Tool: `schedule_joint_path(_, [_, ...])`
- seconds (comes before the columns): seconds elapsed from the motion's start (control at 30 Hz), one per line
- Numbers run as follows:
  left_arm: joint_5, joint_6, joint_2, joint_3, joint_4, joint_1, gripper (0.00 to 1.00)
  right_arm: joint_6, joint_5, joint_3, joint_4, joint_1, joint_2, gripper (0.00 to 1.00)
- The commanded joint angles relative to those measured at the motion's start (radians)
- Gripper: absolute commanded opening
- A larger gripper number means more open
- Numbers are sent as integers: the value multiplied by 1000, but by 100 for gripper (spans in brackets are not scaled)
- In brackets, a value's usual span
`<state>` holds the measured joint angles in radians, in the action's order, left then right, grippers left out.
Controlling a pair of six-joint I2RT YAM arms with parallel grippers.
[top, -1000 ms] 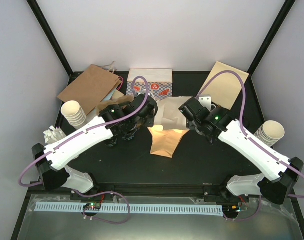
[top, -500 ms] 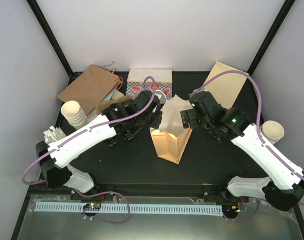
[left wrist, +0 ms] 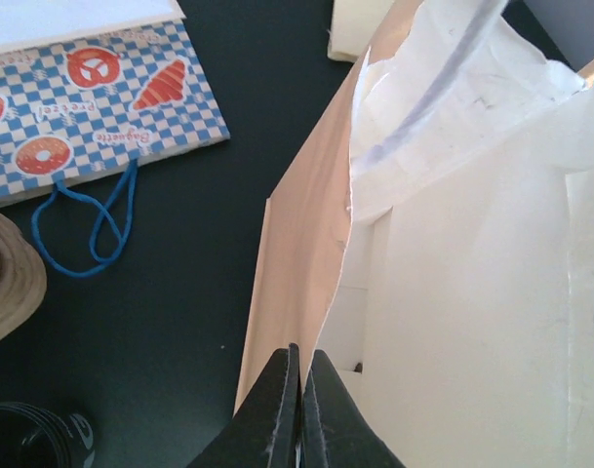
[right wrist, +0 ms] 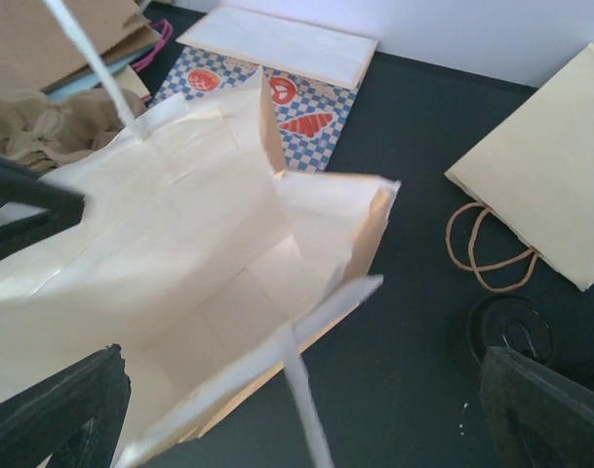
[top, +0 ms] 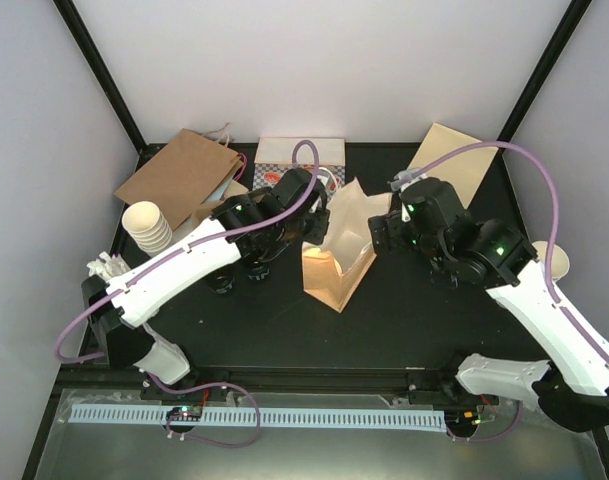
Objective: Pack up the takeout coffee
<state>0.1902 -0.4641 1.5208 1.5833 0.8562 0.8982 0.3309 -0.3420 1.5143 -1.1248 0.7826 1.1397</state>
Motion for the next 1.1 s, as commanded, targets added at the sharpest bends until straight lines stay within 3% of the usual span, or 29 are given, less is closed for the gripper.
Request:
schedule_joint_path(0.0, [15,-19,27,74,-49,-34,2,-8,38,4,40,-6,-75,100])
schedule_joint_path(0.23, [-15,-45,124,138,-74,-67,2,-10,45,-14,70,-7,-175,100])
schedule_joint_path(0.47, [-41,-64,188,163,-158,-87,2,15,40,-144,99,-7,-241,100])
schedule_joint_path(0.5, [-45,-63,193,168,-166,-87,4,24,46,-157,98,-7,-245,100])
schedule_joint_path(0.63, [-59,-61,202,194,-148,-87,36,60,84,-229,104,-7,-267,100])
schedule_joint_path(0.77, [-83,-53,164,193,-113,-87,53,60,100,-288,127,-7,-304,100])
schedule_joint_path(1.07, [-101,-47,-48,117,32,-87,63,10,172,-406,223,-7,-379,100])
